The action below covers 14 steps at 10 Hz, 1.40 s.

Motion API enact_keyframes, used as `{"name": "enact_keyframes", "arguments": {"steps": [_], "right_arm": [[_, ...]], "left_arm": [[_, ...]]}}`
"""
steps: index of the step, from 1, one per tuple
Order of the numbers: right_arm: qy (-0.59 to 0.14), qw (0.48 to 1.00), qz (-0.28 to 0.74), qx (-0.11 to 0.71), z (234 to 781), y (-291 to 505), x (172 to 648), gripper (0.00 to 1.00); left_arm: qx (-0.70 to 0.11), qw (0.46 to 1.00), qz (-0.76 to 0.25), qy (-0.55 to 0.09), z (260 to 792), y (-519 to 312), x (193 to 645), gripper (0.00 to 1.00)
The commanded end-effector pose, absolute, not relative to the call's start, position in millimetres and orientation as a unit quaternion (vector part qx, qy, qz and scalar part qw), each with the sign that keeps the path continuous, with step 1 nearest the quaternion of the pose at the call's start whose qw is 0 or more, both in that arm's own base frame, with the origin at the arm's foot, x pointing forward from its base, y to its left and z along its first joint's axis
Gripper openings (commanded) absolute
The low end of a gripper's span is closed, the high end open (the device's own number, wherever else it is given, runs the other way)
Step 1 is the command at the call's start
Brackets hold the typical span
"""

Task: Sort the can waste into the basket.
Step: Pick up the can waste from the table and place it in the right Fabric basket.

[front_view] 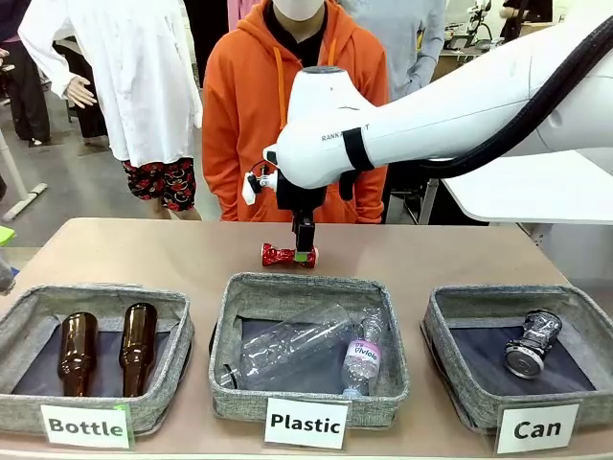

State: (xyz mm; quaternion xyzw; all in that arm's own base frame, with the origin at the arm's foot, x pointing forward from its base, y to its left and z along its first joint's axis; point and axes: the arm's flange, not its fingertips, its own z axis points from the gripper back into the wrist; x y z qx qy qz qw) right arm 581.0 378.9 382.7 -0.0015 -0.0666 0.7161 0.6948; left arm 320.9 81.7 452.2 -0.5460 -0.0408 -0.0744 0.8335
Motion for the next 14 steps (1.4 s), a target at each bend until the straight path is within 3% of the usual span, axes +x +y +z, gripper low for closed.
{"name": "enact_keyframes", "arguments": {"steps": [1,7,14], "right_arm": [[-0.085,0.669,0.739,0.003,365,362,580,1.0],[-0.067,0.683,0.727,-0.011,336,364,612,1.0],[-0.075,0.677,0.731,-0.033,348,353,620,1.0]], "left_arm": [[-0.549,0.831,-0.08,-0.04,453,84,320,1.0],[-0.549,0.831,-0.08,-0.04,453,84,320,1.0],[-0.549,0.831,-0.08,-0.04,453,84,320,1.0]]}}
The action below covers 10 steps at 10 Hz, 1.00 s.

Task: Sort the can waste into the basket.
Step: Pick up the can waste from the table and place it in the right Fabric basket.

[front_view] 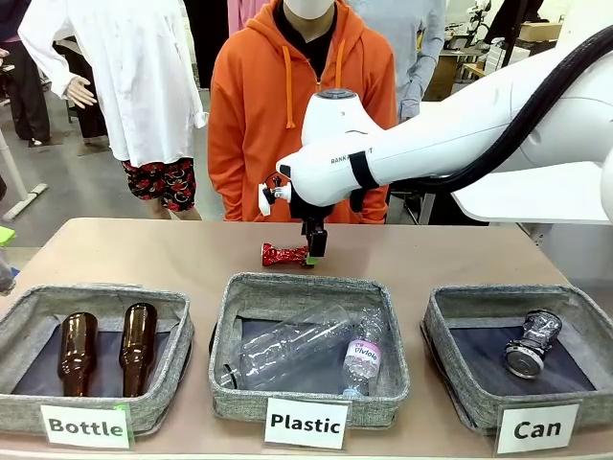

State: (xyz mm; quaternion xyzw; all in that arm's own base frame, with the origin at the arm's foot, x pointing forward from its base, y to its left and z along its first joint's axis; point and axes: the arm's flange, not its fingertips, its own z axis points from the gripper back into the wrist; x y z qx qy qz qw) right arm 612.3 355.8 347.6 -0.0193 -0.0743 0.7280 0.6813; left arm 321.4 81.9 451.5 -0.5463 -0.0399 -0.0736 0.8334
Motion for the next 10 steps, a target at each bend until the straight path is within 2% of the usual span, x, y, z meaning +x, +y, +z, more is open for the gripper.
{"name": "enact_keyframes", "arguments": {"steps": [1,10], "right_arm": [[-0.076,0.677,0.731,-0.035,346,352,626,1.0],[-0.095,0.66,0.745,0.001,316,355,646,1.0]], "left_arm": [[-0.549,0.831,-0.08,-0.04,453,84,320,1.0],[-0.549,0.831,-0.08,-0.04,453,84,320,1.0]]}}
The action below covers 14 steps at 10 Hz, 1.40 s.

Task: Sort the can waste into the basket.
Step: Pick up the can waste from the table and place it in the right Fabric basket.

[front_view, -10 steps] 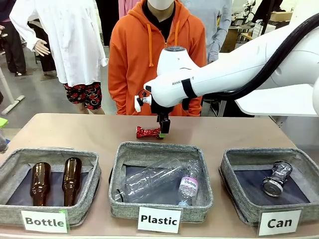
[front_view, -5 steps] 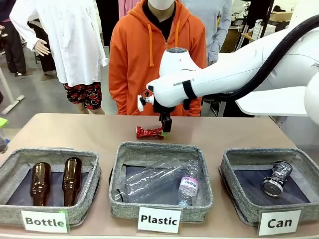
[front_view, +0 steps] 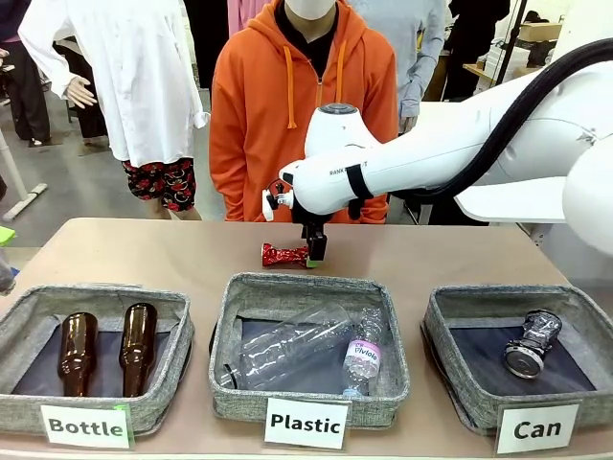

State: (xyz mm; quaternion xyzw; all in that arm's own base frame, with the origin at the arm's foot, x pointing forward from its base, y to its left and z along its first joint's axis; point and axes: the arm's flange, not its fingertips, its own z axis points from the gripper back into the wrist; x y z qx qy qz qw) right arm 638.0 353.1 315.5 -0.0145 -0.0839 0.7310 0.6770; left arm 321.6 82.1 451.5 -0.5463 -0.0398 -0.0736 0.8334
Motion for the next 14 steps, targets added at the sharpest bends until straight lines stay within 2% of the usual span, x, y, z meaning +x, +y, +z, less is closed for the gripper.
{"name": "enact_keyframes", "arguments": {"steps": [1,5,6,7,8,9,11,12,14], "right_arm": [[-0.096,0.659,0.746,0.004,313,359,649,1.0],[-0.105,0.661,0.742,0.045,300,360,657,1.0],[-0.103,0.66,0.743,0.048,300,359,658,0.63],[-0.096,0.659,0.744,0.059,299,358,658,0.4],[-0.092,0.66,0.743,0.062,298,358,658,0.03],[-0.091,0.661,0.742,0.066,298,357,658,0.0],[-0.086,0.661,0.742,0.071,298,357,658,0.0],[-0.083,0.661,0.742,0.072,298,357,658,0.04],[-0.077,0.657,0.746,0.076,299,358,657,0.0]], "left_arm": [[-0.549,0.831,-0.08,-0.04,453,84,320,1.0],[-0.549,0.831,-0.08,-0.04,453,84,320,1.0],[-0.549,0.831,-0.08,-0.04,453,84,320,1.0],[-0.549,0.831,-0.08,-0.04,453,84,320,1.0],[-0.549,0.831,-0.08,-0.04,453,84,320,1.0],[-0.549,0.831,-0.08,-0.04,453,84,320,1.0],[-0.549,0.831,-0.08,-0.04,453,84,320,1.0],[-0.549,0.831,-0.08,-0.04,453,84,320,1.0],[-0.549,0.831,-0.08,-0.04,453,84,320,1.0]]}}
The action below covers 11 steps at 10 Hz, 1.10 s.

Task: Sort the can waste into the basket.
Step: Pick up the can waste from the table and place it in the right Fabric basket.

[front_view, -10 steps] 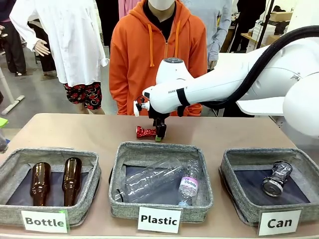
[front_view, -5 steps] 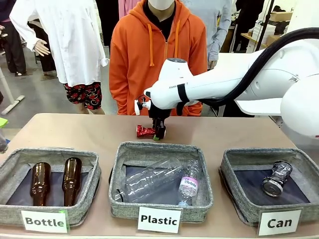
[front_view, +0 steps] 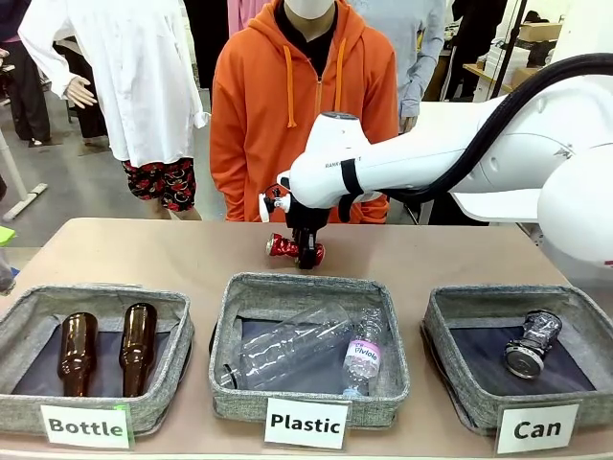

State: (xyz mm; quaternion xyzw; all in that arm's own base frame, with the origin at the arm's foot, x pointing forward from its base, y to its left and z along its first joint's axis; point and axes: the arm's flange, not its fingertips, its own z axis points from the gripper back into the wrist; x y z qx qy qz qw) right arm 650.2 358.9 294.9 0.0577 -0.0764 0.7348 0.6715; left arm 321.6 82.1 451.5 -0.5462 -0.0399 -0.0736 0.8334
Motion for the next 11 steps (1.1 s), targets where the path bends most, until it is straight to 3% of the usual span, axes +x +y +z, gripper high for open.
{"name": "enact_keyframes", "arguments": {"steps": [1,3,7,9,11], "right_arm": [[-0.077,0.653,0.75,0.074,303,359,654,0.0],[-0.077,0.642,0.761,0.054,323,360,634,0.0],[-0.07,0.6,0.796,-0.021,417,346,573,0.0],[-0.021,0.638,0.769,0.04,462,330,535,0.0],[0.024,0.661,0.749,0.039,496,299,479,0.0]], "left_arm": [[-0.549,0.831,-0.08,-0.04,453,84,320,1.0],[-0.549,0.831,-0.08,-0.04,453,84,320,1.0],[-0.549,0.831,-0.08,-0.04,453,84,320,1.0],[-0.549,0.831,-0.08,-0.04,453,84,320,1.0],[-0.549,0.831,-0.08,-0.04,453,84,320,1.0]]}}
